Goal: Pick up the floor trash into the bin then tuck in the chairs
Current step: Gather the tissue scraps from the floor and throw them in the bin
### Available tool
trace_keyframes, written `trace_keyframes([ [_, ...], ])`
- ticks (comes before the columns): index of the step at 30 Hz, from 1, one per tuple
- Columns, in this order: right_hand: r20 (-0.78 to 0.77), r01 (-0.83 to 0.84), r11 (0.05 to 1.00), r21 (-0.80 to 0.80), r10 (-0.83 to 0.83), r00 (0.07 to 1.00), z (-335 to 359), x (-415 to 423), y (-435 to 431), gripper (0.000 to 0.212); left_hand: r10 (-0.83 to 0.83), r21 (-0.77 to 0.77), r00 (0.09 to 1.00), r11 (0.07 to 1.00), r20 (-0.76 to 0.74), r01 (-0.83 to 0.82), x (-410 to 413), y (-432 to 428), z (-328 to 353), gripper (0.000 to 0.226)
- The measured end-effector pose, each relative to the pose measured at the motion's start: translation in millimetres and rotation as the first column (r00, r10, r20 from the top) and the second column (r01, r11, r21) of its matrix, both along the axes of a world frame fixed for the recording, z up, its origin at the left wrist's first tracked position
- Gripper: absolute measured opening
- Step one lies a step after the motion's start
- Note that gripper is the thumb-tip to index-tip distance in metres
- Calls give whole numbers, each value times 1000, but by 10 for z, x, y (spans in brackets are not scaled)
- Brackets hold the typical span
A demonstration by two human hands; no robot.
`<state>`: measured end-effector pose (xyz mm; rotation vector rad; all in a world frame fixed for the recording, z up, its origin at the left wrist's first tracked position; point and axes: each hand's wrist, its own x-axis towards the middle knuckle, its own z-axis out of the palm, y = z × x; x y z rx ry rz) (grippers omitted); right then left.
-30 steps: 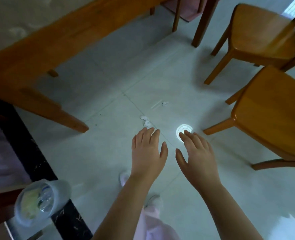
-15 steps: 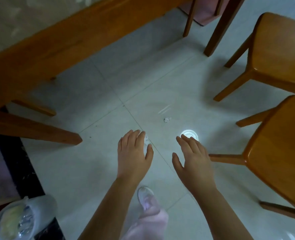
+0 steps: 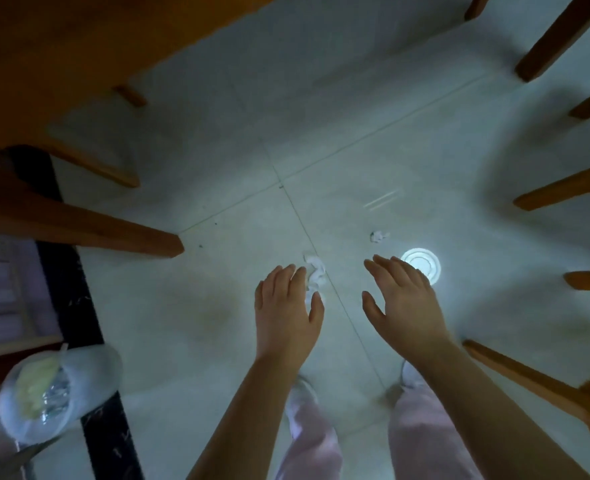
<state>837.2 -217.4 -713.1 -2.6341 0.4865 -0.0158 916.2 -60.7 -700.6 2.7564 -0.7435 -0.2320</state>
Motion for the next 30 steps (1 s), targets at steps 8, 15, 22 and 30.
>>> trace_keyframes([
  [8, 26, -231, 969, -85, 234, 972, -1082, 198, -334, 42, 111, 13, 993, 994, -38, -111, -151, -184, -1246, 47],
  [15, 29, -261, 955, -137, 268, 963, -2197, 358, -504, 42, 102, -51, 995, 993, -15, -103, -230, -41, -2387, 43],
  [22, -36, -222, 962, -158, 219, 975, -3169, 397, -849, 50, 117, -103, 992, 988, 39, -113, -177, -114, -3340, 44],
  [30, -52, -135, 976, -170, 128, 990, -3826, 588, -1135, 50, 144, -181, 983, 976, 117, -121, -48, -322, -4002, 45],
])
